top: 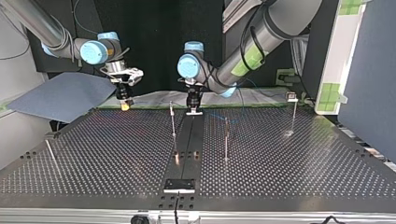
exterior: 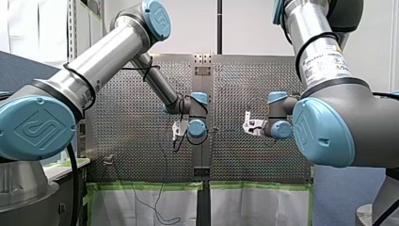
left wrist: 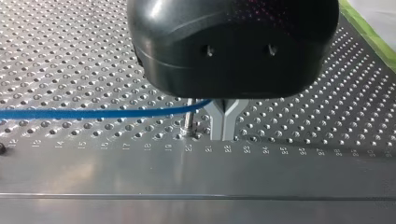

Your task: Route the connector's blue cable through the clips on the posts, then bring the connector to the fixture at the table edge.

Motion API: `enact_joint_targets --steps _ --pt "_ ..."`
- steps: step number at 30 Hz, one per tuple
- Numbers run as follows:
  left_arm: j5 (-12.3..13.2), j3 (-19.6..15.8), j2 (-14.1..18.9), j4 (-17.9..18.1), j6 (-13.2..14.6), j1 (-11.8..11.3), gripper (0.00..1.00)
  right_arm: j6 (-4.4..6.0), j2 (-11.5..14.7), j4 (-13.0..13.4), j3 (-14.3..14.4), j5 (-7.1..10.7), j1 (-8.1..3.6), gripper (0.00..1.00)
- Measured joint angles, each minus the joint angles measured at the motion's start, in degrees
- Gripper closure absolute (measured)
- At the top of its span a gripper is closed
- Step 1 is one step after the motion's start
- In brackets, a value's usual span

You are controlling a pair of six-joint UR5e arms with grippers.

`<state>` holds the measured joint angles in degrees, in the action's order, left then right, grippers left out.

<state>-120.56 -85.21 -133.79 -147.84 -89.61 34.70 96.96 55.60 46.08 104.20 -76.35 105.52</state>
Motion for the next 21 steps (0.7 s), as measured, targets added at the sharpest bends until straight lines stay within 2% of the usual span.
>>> enact_joint_targets --steps 15,21 --pt "0.51 0.69 -0.13 -0.13 0.37 -0.67 1.0 0.0 -0.15 -0.05 -0.19 -0.74 -0.04 0.84" --pt "0.94 2.47 -1.89 -1.84 0.41 -0.81 1.0 0.0 -0.21 -0.34 -0.59 -0.96 -0.08 0.84"
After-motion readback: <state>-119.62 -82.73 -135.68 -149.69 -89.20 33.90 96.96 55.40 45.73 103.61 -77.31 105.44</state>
